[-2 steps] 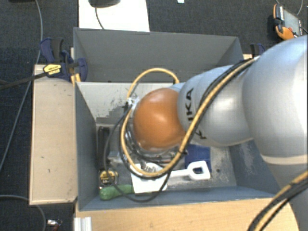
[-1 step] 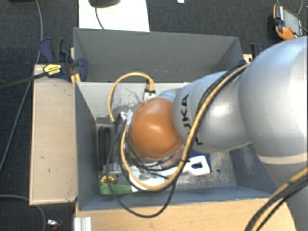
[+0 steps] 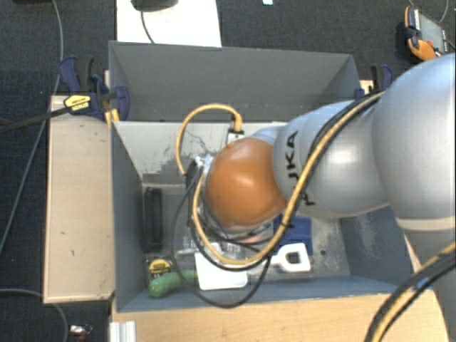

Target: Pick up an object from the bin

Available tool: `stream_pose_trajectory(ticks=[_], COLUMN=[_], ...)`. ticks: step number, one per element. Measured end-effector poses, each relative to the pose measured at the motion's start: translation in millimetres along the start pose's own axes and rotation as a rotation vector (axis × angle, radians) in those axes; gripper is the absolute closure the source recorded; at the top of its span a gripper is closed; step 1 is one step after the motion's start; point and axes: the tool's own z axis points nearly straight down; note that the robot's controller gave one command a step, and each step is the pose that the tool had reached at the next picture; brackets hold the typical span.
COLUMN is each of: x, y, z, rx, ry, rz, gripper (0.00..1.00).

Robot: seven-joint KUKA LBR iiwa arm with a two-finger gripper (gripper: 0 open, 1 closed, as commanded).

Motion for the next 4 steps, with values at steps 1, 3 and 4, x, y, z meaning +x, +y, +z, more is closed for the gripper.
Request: stream_pose_trajectory(ticks=[1,3,4], x=[-12.5,15.7,10.2], y=[9.9,17.5,7.6], z=[-0.3,-1.1,-0.5], rx=[0.014,0.019,0.012], ry=[-0.016,-0.014,-0.015], rz=[-0.026,-0.492,-0.493], gripper=[0.0,0.0,1.0])
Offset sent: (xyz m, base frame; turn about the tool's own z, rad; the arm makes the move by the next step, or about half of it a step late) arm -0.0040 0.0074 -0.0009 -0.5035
